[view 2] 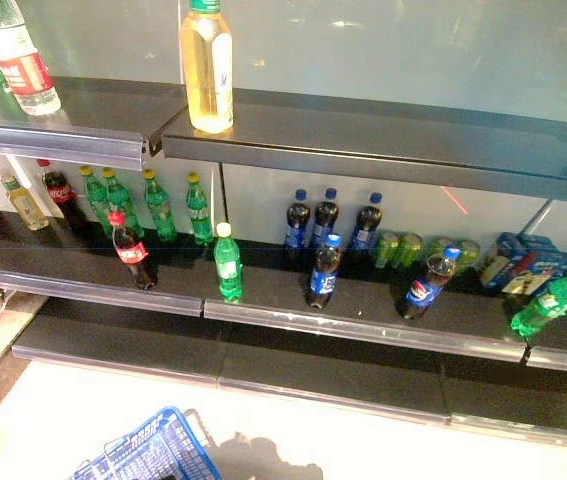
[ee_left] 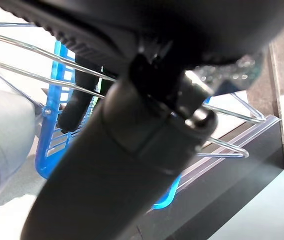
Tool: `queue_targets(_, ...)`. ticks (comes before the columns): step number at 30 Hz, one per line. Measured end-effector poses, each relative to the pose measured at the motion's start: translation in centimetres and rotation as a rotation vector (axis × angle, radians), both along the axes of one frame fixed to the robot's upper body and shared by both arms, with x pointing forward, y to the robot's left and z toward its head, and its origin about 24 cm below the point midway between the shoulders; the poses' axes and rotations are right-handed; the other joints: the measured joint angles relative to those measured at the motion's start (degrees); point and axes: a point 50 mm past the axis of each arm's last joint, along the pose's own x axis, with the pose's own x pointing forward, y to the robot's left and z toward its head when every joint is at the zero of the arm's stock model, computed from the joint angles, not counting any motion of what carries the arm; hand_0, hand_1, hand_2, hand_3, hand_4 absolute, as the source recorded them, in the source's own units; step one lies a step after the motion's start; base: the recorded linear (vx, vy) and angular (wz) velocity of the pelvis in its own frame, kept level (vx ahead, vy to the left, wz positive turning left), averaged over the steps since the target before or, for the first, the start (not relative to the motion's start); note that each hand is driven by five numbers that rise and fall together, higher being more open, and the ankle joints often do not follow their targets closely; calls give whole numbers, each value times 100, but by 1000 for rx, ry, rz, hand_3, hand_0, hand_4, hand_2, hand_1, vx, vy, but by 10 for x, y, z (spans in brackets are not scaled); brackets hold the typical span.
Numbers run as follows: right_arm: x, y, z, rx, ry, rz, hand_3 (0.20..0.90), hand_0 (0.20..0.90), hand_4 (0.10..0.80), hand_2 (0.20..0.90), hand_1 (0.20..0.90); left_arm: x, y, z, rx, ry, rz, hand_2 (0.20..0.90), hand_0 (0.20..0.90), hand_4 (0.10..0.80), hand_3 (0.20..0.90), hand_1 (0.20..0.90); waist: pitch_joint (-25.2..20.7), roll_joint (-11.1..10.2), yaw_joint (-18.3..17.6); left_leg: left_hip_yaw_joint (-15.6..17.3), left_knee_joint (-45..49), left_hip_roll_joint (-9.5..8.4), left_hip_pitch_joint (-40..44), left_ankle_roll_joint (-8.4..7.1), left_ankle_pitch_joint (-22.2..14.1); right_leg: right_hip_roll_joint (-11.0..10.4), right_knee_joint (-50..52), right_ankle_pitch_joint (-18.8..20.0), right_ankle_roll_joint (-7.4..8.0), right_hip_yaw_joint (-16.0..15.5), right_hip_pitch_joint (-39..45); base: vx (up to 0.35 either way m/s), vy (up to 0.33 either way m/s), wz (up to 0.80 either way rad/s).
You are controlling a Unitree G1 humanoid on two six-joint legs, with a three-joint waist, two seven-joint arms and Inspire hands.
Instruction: Pick up the drink and place into the basket.
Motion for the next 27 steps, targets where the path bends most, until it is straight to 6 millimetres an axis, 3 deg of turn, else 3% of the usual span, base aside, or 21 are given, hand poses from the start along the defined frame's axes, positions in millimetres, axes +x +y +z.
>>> queue_targets(24,0,0,0,0,-1,-1,900,900,800,900,900,0,0,0,-7,-6,-9,300,300,100,200,300,-3,-5,-6,19,0,4,8,1,0,0,12,0,0,15,-6,0,0,0)
queue_targets(27,5,1,1,-39,-35,64,900,900,800,900,900,0,0,0,-7,-6,-12,300,300,100,200,300,-3,-5,-5,19,0,5,8,1,0,0,12,0,0,15,-6,1,-23,0)
